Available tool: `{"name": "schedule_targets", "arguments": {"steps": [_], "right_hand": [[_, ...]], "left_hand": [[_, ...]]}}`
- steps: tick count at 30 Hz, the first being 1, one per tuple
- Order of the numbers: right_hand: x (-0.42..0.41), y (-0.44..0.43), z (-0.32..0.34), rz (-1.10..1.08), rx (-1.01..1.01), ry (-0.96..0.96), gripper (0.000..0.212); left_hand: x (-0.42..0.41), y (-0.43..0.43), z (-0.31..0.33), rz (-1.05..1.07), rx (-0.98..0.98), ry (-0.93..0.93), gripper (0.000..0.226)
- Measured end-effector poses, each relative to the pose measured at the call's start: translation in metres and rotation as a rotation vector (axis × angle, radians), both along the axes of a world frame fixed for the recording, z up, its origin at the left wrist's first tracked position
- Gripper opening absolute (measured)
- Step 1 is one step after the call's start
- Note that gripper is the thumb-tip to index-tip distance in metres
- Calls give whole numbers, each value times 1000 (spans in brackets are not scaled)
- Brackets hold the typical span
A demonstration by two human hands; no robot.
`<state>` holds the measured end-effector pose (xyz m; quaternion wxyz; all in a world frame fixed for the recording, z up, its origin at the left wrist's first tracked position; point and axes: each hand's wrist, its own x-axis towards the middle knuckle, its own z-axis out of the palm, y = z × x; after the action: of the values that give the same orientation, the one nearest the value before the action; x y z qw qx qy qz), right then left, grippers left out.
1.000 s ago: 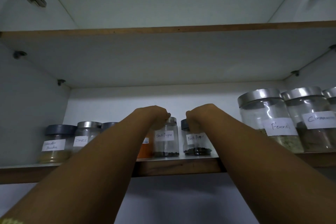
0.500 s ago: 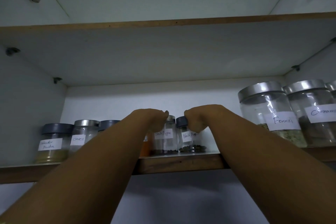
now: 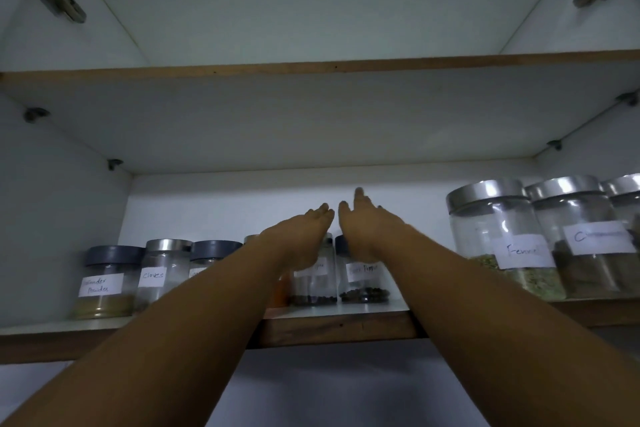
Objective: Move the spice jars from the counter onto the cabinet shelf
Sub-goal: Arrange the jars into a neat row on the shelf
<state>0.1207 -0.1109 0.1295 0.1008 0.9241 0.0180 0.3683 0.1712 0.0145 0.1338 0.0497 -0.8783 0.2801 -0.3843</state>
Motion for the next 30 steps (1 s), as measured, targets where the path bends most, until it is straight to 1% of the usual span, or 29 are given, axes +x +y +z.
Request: {"name": "schedule_targets", "arguments": {"steps": [1,3,7,10,13,17,20,21,23,26,28,30], "right_hand": [[0,3,-3,24,-39,-39,65],[-6,8,-5,61,-138,-88,61],[-31,4,3,76,-308,-225,68],[-62,-14,16,45,-351,-296,62],[-95,-42,27,20,-318,-309,55],[-135,-93,34,-38,-220,-297,38],[-163,-135,28,-70,-60,-231,40],[-170,-149,24,-86,-40,-204,39],[-181,-175,17,-107,-56,-138,35],[-188,-197,7,-35,-17,-39,28],[-189,-200,0,19,6,-19,29],[-187,-200,-6,22,10,-17,32]], "left_hand": [[0,3,-3,5,17,-17,87],[-7,10,-3,8,-2,-44,85],[-29,20,-4,-6,-85,-16,79],[-54,8,-2,-4,-47,-3,79],[-87,-19,6,-31,-16,-16,74],[-133,-69,16,-121,15,12,67],[-159,-96,23,-181,-13,17,59],[-165,-100,24,-186,-29,22,57],[-175,-112,26,-173,-11,46,54],[-186,-129,26,-109,64,69,54],[-191,-142,28,-70,73,73,53],[-194,-153,29,-23,96,56,50]]}}
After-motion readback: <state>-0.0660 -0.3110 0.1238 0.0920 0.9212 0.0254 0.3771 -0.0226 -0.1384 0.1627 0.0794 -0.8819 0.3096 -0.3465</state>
